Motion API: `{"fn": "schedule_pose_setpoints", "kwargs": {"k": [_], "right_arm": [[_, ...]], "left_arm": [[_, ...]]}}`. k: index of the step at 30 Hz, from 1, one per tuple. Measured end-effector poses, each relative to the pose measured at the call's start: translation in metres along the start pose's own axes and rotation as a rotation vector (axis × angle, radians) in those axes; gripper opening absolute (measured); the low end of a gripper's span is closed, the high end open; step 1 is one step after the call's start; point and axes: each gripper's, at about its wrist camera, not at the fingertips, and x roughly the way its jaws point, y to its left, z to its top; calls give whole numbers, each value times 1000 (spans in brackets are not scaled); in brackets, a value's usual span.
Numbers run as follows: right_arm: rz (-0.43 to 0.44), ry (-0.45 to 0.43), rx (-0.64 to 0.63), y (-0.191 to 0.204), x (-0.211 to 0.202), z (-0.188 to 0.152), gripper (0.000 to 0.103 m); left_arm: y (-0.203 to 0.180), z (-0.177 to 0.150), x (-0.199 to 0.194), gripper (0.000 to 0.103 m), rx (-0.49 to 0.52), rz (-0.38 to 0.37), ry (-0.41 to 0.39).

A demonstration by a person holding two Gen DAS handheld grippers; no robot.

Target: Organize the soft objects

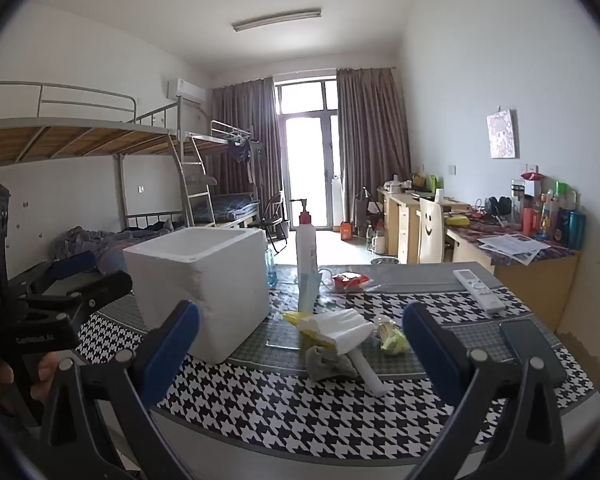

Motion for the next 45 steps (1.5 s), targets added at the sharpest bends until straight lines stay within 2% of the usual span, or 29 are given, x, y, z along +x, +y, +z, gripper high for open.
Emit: {"fn": "schedule_pose_setpoints", "kwargs": {"k": [6,12,21,45], "right_arm": [[1,-5,6,0,-1,0,102],[-2,-4,2,-2,-1,0,102],[-5,-2,2,-1,1,0,102],[-6,-3,17,-8,3,1,102]], "left_arm": [[-2,1,-3,102,-11,-10,-10],[13,1,0,102,-46,-13,-10],[5,1,2,102,-41,18,-5],[0,1,7,102,-37,11,0]]}}
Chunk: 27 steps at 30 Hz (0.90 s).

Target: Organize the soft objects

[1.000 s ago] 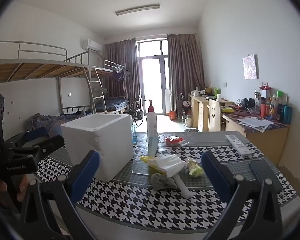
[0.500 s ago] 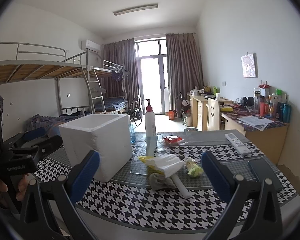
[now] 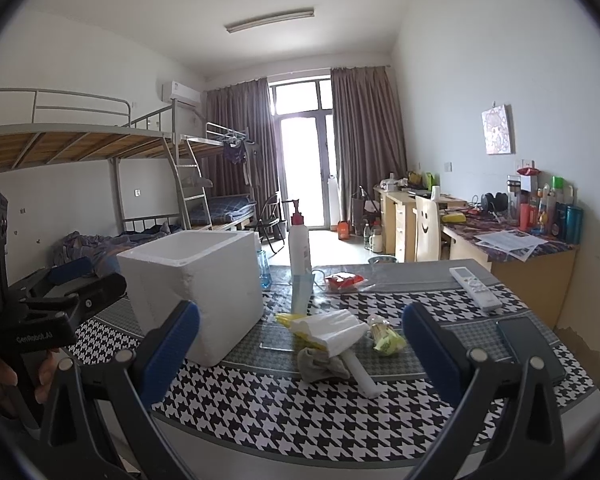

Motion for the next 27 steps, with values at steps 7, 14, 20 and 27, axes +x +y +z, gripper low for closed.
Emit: {"fn": "schedule_pose_setpoints", "kwargs": {"k": [7,14,20,27], "right_arm": [[-2,0,0,-1,0,-1,102],[-5,6,9,-5,2,-1,102],[-6,12,3,-6,7,0,102],[-12,38,0,-10,15,-1,102]], "left_arm": [[2,-1,1,102,0,-14,6],[-2,-2,3,102,10,-21,9],[-2,-1,3,102,9,-18,6],[-6,-1,9,102,19,-34,20]]}}
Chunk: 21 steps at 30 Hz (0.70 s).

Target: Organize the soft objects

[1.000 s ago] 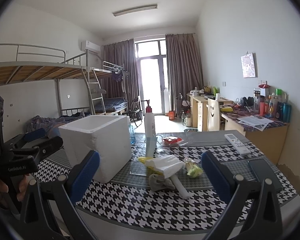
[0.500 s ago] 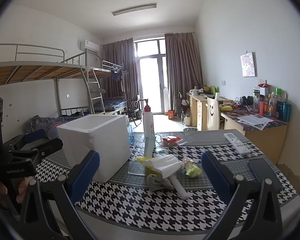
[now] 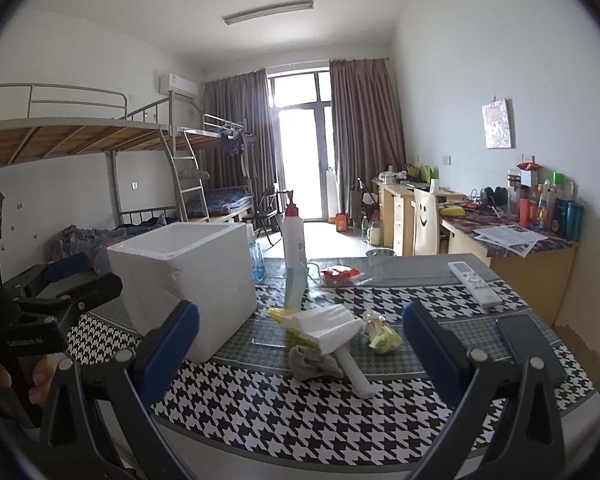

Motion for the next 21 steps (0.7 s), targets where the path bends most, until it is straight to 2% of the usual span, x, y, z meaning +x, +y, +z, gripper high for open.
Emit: {"fn": "schedule_pose_setpoints", "kwargs": {"k": [18,21], "right_arm": [[-49,55,-2,-17,17,-4,102],[-28,69,14,-23,20,-6,102]], "left_arm": [[-17,1,21,102,22,-76,59],[-23,1,26,102,36,-92,74]]}}
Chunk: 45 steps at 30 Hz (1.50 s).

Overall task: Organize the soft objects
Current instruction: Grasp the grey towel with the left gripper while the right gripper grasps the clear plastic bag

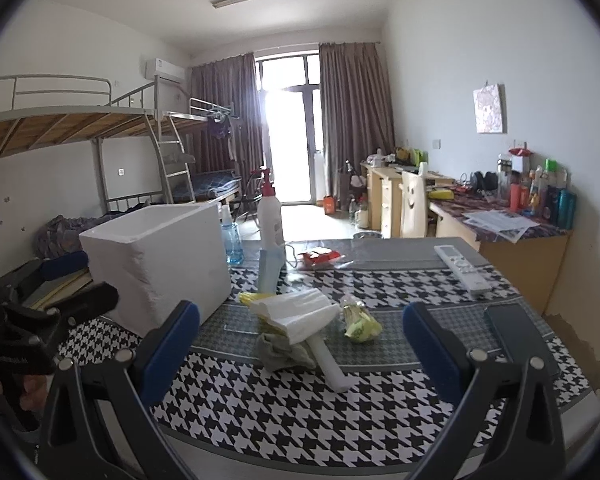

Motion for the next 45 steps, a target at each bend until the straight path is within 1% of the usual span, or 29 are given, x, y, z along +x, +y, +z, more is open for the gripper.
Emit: {"fn": "schedule_pose_setpoints", "kwargs": {"k": [2,7,15,22,27,31,37,41,45], "right_arm": [[4,16,8,-4,4,0,102],[-19,46,-2,-12,11,-3,102],[-37,80,7,-31,23,-2,102],[-8,143,39,-45,47,-3,102],[-24,172,36,-52,58,-3,102],[-39,201,39,-56,67,-4,102],[-30,212,52,-61,73,-2,102],[-36,234,48,-63,80,-3,102],[-42,270,57,-68,91,-3,102]], "left_arm": [[-4,0,5,102,7,-13,8],[-17,-2,17,102,36,-53,38],[-29,-4,38,102,51,-85,95],[-35,-7,60,102,70,-104,164],[-41,-10,74,102,82,-146,199],[-45,-15,87,102,96,-170,246],[-51,-21,114,102,124,-191,314],[-52,-26,128,102,120,-190,368],[-50,-27,136,99,113,-205,379]]}}
